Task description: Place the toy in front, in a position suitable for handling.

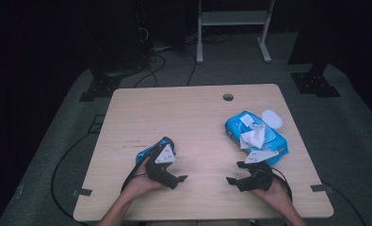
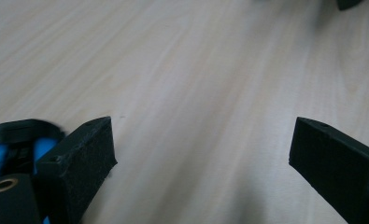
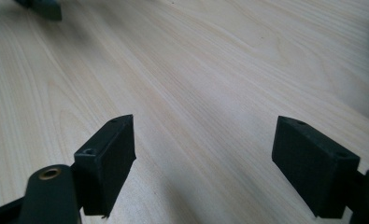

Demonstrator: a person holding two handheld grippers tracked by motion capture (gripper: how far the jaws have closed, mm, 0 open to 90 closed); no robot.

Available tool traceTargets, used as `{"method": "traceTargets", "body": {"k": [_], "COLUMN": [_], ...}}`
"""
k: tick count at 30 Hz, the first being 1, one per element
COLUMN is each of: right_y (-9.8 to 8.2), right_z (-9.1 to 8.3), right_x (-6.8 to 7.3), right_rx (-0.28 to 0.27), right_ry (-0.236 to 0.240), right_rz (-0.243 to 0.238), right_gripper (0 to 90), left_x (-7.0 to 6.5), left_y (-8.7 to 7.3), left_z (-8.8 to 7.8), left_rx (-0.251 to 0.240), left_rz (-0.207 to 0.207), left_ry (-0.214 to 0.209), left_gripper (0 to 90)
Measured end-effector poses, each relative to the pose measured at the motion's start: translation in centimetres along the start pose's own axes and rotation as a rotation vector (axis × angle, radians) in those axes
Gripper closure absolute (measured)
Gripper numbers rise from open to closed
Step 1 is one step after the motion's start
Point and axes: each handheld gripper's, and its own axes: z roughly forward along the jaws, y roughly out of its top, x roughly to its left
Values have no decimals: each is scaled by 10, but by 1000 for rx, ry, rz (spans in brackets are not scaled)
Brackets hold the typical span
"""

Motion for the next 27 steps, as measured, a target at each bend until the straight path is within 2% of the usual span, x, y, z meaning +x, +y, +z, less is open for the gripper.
{"method": "traceTargets", "body": {"k": [4,9,11,15,18,23,27], "right_y": [0,0,0,0,1,3,3], "right_z": [2,1,0,-3,-4,-4,-4], "right_x": [-2,-1,-1,0,1,3,4], "right_rx": [0,0,-4,-9,-12,-8,-7], "right_ry": [7,4,-1,-3,-3,2,6], "right_rz": [3,10,6,6,4,-5,-6], "right_gripper": [204,204,204,205,204,204,204], "left_x": [14,30,36,48,54,64,69], "left_y": [0,-4,-7,-11,-15,-22,-26], "left_z": [-10,-19,-21,-26,-28,-28,-24], "left_rx": [-14,-20,-23,19,28,81,118], "left_rz": [-29,-55,-80,-75,-88,-102,-107], "left_ry": [65,104,115,157,173,186,166], "left_gripper": [64,62,62,48,46,54,89]}}
